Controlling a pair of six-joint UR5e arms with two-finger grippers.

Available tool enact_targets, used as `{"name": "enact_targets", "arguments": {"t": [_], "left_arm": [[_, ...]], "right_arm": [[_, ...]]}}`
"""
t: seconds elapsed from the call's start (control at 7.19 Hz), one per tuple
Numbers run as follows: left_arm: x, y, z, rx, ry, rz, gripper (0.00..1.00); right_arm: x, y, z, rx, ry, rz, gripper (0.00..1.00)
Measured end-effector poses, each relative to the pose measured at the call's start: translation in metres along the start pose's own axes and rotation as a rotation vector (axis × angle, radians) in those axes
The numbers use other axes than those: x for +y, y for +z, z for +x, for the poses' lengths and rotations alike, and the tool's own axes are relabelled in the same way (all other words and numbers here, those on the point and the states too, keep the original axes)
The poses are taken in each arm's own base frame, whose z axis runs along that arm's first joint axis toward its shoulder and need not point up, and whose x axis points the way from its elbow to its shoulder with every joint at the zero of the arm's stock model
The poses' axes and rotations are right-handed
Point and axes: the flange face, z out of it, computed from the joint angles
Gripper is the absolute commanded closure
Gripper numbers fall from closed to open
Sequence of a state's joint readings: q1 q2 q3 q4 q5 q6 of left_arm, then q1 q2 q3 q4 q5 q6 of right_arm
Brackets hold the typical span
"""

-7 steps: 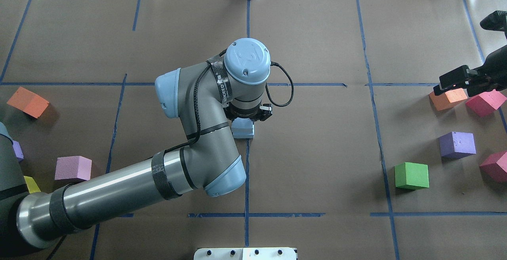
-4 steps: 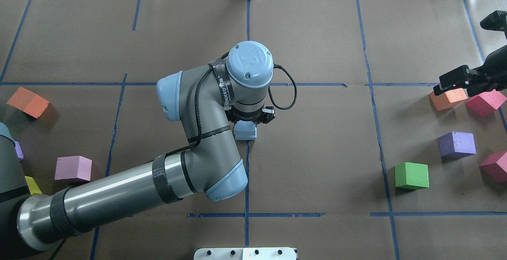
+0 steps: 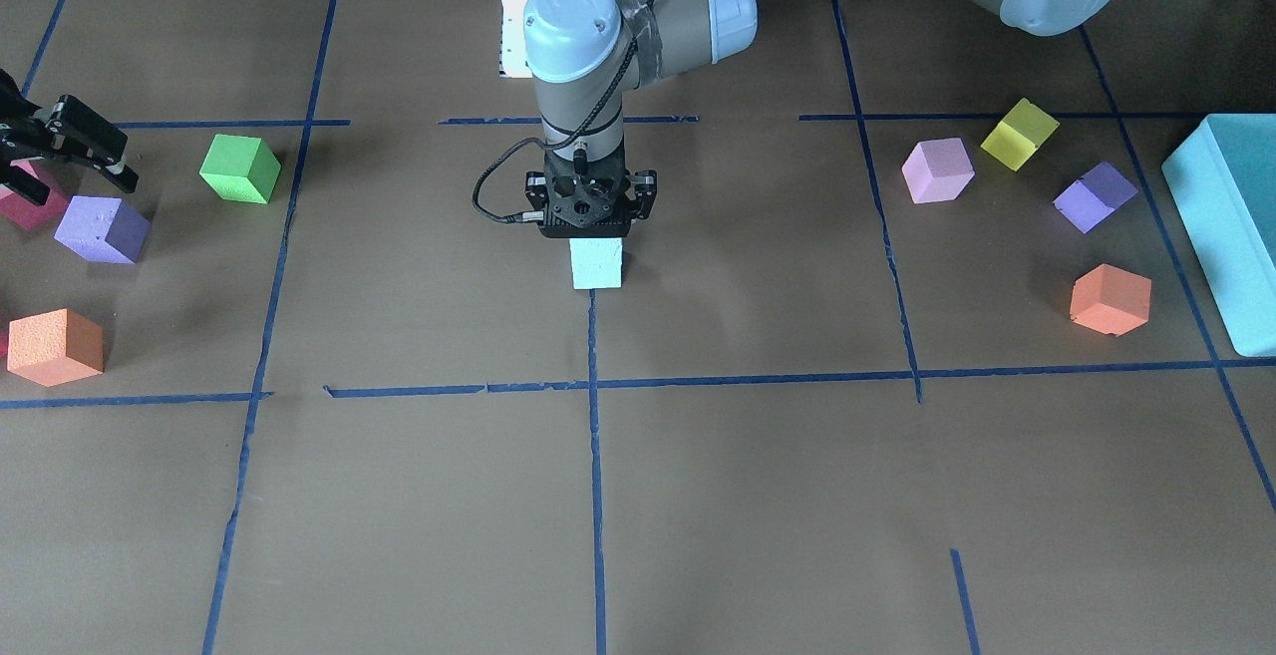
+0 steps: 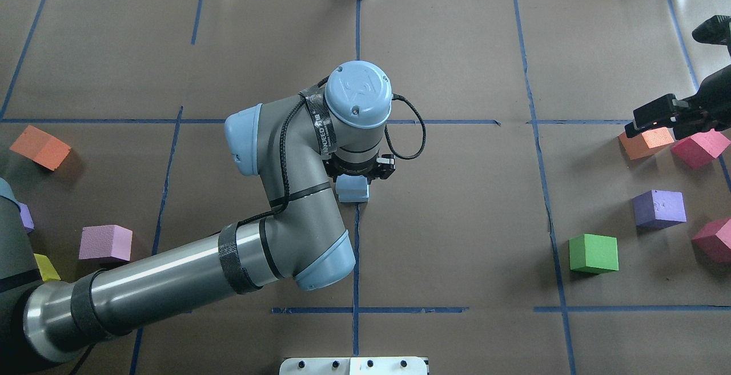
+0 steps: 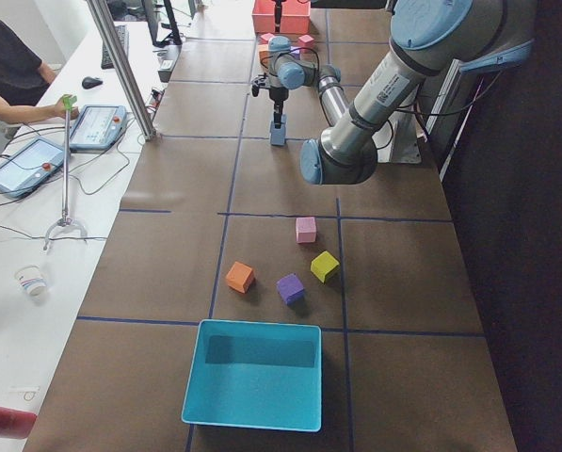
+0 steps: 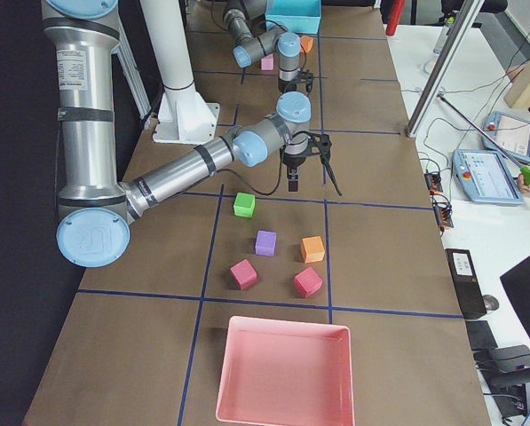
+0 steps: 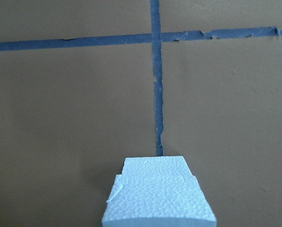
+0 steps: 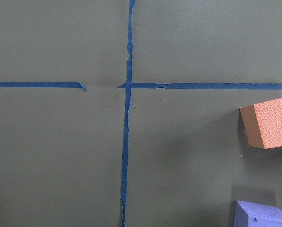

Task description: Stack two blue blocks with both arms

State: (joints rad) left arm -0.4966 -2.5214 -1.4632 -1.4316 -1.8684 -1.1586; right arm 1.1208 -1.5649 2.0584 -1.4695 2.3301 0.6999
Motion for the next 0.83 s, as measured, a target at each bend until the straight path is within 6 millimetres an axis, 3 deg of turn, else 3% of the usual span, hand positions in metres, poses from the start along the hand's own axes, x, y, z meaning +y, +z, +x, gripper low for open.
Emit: {"name": "enact_targets", "arguments": {"t": [0.28,0.56,0.7,0.83], "left_arm": [[0.0,-0.008,0.001,0.013,0.003,0.008,0.0],[-0.008,-0.053,-0.014,0.068,-0.002,0.056,0.0],[-0.011,-0.08,-0.041,0.083,-0.015,0.083,0.0],[-0.009,-0.109,-0.081,0.104,-0.021,0.106,0.0]], "right_arm": [[0.0,0.002,0.002,0.003,0.005,-0.003,0.0],[-0.001,0.005,0.006,0.0,-0.001,0.0,0.0],[0.0,0.008,0.011,-0.002,-0.009,0.003,0.0],[0.001,0.011,0.016,-0.001,-0.02,0.003,0.0]]}}
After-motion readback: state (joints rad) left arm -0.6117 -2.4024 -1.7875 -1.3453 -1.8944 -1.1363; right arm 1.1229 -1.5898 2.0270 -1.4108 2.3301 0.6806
